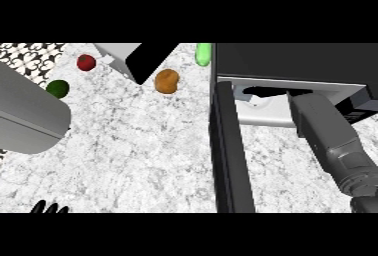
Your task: Pick up the milk, place it into the microwave and close the microwave
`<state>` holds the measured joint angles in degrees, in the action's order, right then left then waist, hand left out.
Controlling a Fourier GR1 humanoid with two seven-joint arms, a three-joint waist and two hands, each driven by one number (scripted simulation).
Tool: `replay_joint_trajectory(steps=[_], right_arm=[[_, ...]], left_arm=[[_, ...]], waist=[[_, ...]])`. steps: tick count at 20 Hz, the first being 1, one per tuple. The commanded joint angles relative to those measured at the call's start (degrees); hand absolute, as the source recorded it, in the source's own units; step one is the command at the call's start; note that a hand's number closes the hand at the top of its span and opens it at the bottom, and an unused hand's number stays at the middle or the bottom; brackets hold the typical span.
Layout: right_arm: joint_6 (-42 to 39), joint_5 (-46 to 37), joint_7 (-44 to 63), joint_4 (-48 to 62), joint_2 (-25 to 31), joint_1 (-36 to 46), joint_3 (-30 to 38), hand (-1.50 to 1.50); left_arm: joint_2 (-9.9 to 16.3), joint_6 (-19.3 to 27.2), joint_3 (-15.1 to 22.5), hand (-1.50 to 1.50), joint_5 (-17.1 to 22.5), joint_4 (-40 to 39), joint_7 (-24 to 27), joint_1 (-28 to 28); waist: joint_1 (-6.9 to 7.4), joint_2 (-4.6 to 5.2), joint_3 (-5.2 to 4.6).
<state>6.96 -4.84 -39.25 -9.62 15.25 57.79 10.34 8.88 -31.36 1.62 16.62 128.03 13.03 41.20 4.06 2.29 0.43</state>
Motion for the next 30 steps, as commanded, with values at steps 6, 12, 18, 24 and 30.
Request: replay_joint_trajectory(steps=[6,12,18,24,30], right_arm=[[-18.17,4.98,-6.41,0.04,-1.2,-6.83,3.7,-1.5],[-23.84,6.15,-9.83,-2.85,-4.25,-13.94,3.35,-1.5],[-27.85,4.91,-10.92,-10.6,-4.14,-26.2,-0.42,-1.5],[-26.06,4.83,-8.57,-20.55,-1.76,-37.66,-2.36,-1.5],[-27.64,7.93,-9.48,-35.83,0.05,-54.56,-2.66,-1.5]], left_arm=[[0.28,-3.11,7.2,-1.5,-6.96,-5.6,-1.84,-4.16],[-3.98,0.03,13.28,-1.5,-17.27,-11.5,-1.2,-10.83],[-3.08,-0.03,11.47,-1.5,-16.39,-14.61,-1.81,-14.09],[-8.74,6.71,16.15,1.5,-23.41,-21.3,-5.03,-24.31],[-8.05,6.95,17.56,1.5,-28.35,-27.63,-3.01,-25.4]], waist=[[-2.97,-1.72,-0.33],[-4.23,-2.31,-0.41],[-6.08,-3.03,-0.54],[-7.3,-3.02,-0.61],[-7.47,-3.09,-0.7]])
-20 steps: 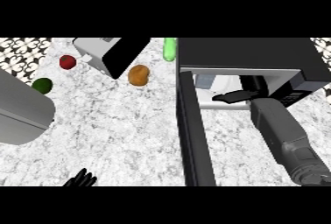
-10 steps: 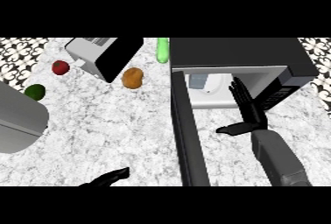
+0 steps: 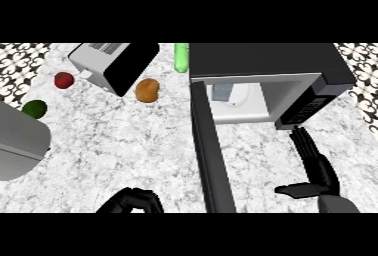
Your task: Pick up the milk, place it into the microwave and close the microwave
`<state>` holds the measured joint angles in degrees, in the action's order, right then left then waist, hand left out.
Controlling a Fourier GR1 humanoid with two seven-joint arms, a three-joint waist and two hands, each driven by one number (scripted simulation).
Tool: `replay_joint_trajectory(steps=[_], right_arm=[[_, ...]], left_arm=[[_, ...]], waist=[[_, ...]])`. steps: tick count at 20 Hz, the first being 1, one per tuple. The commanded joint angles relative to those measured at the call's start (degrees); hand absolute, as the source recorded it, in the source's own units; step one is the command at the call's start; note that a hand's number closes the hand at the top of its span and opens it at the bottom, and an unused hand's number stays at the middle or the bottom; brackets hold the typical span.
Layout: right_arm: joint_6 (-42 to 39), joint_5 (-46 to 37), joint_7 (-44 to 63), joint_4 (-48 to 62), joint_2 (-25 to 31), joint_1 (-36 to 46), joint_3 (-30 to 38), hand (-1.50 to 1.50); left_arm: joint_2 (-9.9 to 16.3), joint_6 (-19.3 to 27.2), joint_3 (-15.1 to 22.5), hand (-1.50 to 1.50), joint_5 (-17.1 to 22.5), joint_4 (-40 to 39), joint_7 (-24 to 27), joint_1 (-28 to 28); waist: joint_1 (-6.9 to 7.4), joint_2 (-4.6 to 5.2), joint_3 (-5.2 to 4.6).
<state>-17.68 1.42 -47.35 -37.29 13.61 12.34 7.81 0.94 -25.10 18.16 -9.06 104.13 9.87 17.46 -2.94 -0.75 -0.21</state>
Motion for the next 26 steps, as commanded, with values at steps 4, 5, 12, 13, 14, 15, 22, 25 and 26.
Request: replay_joint_trajectory(steps=[4,5,12,13,14,15,22,25,26], right_arm=[[-7.78,6.88,-0.36,-16.63,5.81,-18.04,2.45,-1.5],[-7.37,7.44,1.32,-20.84,6.51,-19.63,2.34,-1.5],[-15.24,13.89,-0.9,-32.2,10.06,-35.22,3.85,-1.5],[-16.92,16.46,1.03,-33.16,11.9,-33.56,5.1,-1.5],[-15.93,14.45,-1.8,-33.53,10.24,-35.05,3.41,-1.5],[-15.05,16.73,0.67,-36.8,9.49,-35.12,3.77,-1.5],[-20.96,23.49,3.6,-42.37,14.42,-35.93,3.75,-1.5],[-19.72,24.22,6.05,-49.54,13.01,-37.64,0.57,-1.5],[-22.76,27.71,7.66,-49.44,17.51,-37.16,3.24,-1.5]], left_arm=[[-0.92,1.6,2.41,1.5,-5.71,-9.87,1.19,-9.44],[-0.92,3.15,4.53,1.5,-6.07,-8.82,-1.29,-11.36],[-0.94,14.55,14.11,1.5,-6.74,-18.5,2.98,-16.68],[-0.94,17.1,15.39,1.5,-6.44,-22.09,5.55,-19.3],[-0.94,20.2,16.92,1.5,-3.13,-26.28,5.61,-22.31],[-0.94,21.2,20.22,1.5,-3.75,-26.02,7.69,-19.0],[-0.93,28.88,33.0,1.5,7.27,-32.08,1.91,-28.15],[-0.92,36.34,38.44,1.5,9.39,-33.74,2.43,-29.74],[-0.92,37.57,39.2,1.5,10.94,-32.24,-0.26,-32.31]], waist=[[0.65,0.45,0.04],[0.68,0.43,0.03],[1.36,0.58,0.12],[1.18,0.67,0.1],[0.89,0.78,0.12],[1.22,0.72,0.09],[-0.2,0.96,0.11],[-1.08,0.94,0.02],[-1.56,0.96,0.03]])
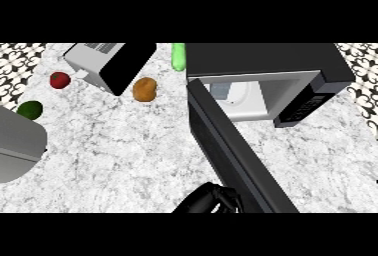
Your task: Pick up the milk, place it into the microwave and close the microwave
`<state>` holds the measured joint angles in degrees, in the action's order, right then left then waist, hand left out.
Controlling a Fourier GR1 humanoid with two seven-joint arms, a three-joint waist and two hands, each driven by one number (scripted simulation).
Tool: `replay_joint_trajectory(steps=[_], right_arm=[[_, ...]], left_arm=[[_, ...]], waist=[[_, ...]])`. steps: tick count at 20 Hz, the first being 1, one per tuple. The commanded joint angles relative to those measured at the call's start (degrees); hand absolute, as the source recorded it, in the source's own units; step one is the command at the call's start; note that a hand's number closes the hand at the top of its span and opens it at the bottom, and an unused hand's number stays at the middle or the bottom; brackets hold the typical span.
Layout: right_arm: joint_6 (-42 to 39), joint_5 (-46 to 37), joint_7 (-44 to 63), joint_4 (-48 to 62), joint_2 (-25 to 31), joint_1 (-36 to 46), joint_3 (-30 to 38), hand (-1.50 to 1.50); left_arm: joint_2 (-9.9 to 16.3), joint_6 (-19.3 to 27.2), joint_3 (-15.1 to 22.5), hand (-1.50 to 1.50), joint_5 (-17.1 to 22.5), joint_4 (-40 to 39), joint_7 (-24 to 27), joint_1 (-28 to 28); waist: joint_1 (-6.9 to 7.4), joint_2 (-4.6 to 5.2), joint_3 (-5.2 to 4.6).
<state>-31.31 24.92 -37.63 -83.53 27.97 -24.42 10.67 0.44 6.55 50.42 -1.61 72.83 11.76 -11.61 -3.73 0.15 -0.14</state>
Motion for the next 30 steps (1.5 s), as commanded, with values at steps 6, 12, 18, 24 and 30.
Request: replay_joint_trajectory(steps=[6,12,18,24,30], right_arm=[[-7.17,6.89,2.74,-10.27,2.44,0.56,-2.95,-1.5],[-5.78,9.31,7.57,-17.39,4.4,0.9,-4.01,-1.5],[-5.61,13.0,12.02,-22.99,6.5,0.81,-4.88,-1.5],[-3.94,14.78,14.33,-24.84,7.03,1.19,-4.64,-1.5],[-4.75,17.63,15.79,-25.69,8.92,0.82,-3.77,-1.5]], left_arm=[[-0.39,15.7,13.65,1.5,9.31,-2.27,-2.66,-8.63],[-0.37,23.54,13.63,1.5,13.88,-2.89,-4.95,-16.61],[-0.4,29.7,10.12,1.5,18.76,-4.94,-4.27,-22.69],[-0.42,34.44,7.35,1.5,23.11,-8.59,-3.6,-30.59],[-0.43,37.0,3.65,1.5,27.5,-14.21,-2.68,-36.65]], waist=[[-2.22,0.34,-0.08],[-4.44,0.54,-0.14],[-6.56,1.03,-0.31],[-7.99,1.54,-0.16],[-9.82,2.32,-0.09]])
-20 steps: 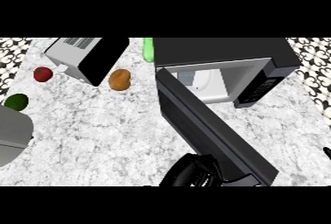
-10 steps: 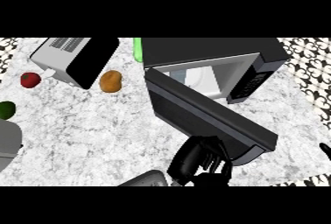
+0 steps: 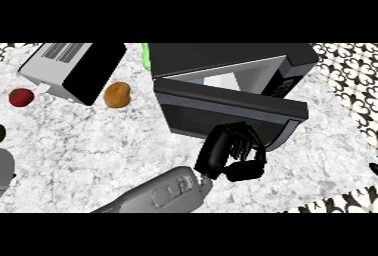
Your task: Pick up the milk, place it into the microwave and close the microwave
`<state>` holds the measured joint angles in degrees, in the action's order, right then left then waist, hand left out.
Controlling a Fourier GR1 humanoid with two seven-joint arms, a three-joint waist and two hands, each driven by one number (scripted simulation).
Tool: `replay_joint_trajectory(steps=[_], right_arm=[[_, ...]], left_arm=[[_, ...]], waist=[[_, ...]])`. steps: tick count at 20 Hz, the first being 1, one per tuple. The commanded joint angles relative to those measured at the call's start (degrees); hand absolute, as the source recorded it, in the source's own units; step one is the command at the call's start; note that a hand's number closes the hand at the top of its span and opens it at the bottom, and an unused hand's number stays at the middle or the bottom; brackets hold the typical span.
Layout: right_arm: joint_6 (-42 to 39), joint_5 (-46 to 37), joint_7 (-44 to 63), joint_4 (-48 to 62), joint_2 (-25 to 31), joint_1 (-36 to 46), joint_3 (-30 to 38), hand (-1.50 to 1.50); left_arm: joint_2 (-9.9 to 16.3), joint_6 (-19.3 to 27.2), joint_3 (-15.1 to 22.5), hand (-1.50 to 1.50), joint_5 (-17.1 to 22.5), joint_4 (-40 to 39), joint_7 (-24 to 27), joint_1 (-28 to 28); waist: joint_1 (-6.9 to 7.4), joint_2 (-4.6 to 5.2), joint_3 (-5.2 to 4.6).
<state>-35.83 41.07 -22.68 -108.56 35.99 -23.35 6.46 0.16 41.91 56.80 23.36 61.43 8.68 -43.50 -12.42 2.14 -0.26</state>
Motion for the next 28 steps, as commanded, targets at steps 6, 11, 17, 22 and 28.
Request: replay_joint_trajectory(steps=[6,11,17,22,28], right_arm=[[0.59,2.83,2.2,-1.19,1.84,1.11,0.79,-1.5],[-0.28,4.9,2.87,-1.52,3.57,0.74,2.2,-1.5],[0.05,5.95,3.25,-1.81,3.74,1.85,2.28,-1.5],[0.38,7.97,3.47,-1.58,4.72,3.38,3.7,-1.5],[-0.58,9.85,3.83,-1.6,5.13,3.27,3.42,-1.5]], left_arm=[[-0.16,1.4,-4.47,1.5,7.55,-7.51,2.75,-8.23],[-0.16,0.44,-7.69,1.5,11.68,-10.86,5.24,-10.79],[-0.16,-2.04,-9.92,1.5,16.2,-14.22,7.32,-13.39],[-0.16,-3.06,-10.22,1.5,19.6,-15.04,8.93,-12.92],[-0.16,-1.29,-12.51,1.5,23.73,-16.01,10.97,-11.9]], waist=[[-1.67,1.16,0.06],[-2.96,1.5,0.03],[-3.12,2.04,0.11],[-3.33,2.49,0.11],[-3.33,2.69,0.16]])
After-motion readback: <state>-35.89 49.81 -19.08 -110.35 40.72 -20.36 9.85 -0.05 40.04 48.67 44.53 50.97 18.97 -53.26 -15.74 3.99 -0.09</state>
